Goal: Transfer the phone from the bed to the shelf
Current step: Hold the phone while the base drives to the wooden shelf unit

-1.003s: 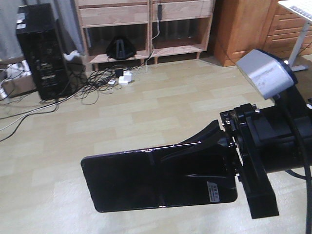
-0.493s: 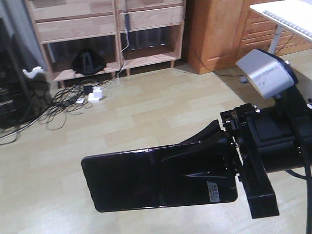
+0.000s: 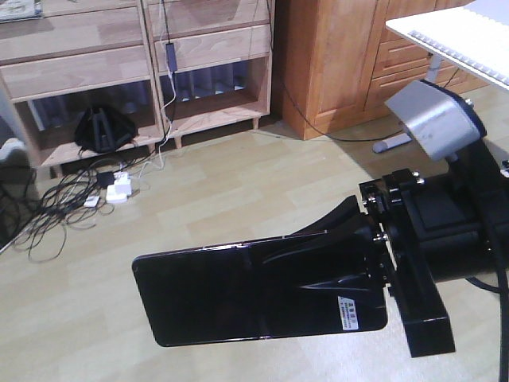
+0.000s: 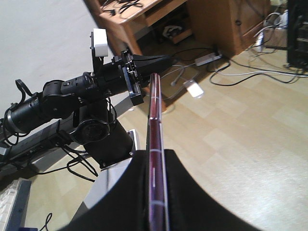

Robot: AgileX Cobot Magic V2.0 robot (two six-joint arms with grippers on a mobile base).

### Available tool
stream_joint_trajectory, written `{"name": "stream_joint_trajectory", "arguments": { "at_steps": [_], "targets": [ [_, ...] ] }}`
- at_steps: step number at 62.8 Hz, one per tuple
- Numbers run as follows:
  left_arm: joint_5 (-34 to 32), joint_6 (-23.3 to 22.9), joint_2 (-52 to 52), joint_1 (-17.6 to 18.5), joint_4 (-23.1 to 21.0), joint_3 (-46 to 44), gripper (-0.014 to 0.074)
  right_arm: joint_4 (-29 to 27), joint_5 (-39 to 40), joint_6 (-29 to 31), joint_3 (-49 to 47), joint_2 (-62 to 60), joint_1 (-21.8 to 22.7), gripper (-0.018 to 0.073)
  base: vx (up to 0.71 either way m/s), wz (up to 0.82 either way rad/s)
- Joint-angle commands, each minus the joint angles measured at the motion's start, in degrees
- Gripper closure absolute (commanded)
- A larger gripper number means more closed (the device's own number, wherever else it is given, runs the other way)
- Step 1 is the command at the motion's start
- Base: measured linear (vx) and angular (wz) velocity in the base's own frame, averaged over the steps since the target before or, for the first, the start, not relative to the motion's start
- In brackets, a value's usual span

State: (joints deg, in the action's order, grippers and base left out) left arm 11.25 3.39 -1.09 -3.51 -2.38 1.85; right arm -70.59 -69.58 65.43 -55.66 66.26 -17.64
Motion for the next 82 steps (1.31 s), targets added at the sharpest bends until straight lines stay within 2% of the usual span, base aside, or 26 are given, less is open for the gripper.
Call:
{"name": "stream_joint_trajectory", "arguments": {
  "at_steps": [1,82],
  "targets": [
    [-3.99,0.0,-0.48,-0.02,-0.53,0.41,0.0595,-5.17,-4.18,-0.01,-1.51,-1.3,-0.09,0.0561,0.46,-0.07],
    [-3.99,0.0,-0.48,-0.02,-0.53,0.41,0.0595,-5.17,-4.18,-0.01,-1.51,-1.3,-0.09,0.0561,0.47,-0.06]
  ]
}}
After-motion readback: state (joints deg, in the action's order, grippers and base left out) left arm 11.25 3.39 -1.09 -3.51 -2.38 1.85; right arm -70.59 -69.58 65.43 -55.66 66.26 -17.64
